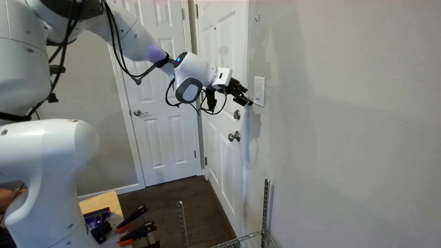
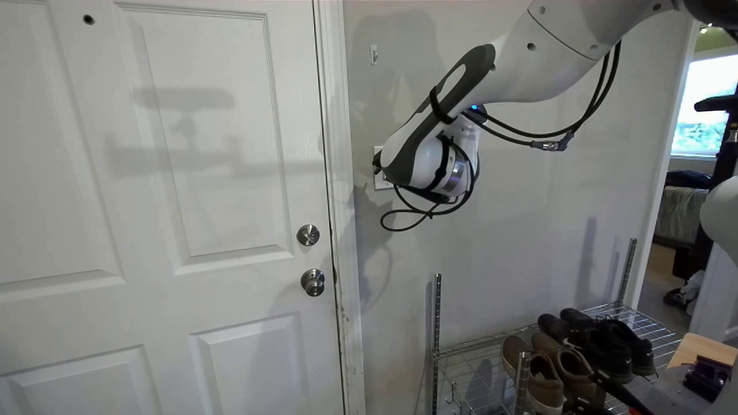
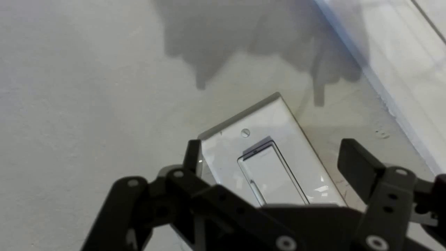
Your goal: Flip the switch on the wall
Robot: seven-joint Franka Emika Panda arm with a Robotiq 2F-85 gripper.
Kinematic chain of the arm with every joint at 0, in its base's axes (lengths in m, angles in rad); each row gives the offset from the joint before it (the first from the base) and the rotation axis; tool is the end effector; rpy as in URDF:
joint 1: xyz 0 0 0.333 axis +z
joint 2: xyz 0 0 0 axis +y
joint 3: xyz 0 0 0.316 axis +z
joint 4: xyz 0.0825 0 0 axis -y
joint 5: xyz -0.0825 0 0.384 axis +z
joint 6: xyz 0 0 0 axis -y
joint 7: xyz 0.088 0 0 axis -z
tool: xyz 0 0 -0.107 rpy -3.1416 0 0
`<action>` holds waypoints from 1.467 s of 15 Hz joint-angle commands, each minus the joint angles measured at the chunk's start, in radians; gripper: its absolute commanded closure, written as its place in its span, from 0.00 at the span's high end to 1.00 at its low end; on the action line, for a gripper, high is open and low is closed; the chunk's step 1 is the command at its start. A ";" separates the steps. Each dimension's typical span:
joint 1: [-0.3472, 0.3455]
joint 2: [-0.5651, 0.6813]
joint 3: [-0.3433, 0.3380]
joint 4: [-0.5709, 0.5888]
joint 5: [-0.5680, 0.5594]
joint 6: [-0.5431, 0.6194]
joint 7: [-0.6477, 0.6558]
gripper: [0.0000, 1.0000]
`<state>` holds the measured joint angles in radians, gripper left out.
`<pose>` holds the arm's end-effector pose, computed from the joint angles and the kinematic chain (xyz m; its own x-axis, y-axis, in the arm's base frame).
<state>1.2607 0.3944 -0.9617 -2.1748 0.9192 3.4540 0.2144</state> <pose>0.5659 0.1217 0.4096 0.3089 -0.6023 0.7361 -0.3865 -0.7867 -0.4814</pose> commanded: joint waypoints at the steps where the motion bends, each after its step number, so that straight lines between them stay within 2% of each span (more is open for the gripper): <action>1: 0.010 0.036 -0.028 0.026 -0.009 0.000 0.008 1.00; 9: 0.031 0.148 -0.136 0.013 0.037 0.000 0.002 1.00; 22: 0.080 0.187 -0.177 -0.036 0.070 -0.029 -0.011 1.00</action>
<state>1.2915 0.5795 -1.0988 -2.1868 0.9587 3.4494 0.2144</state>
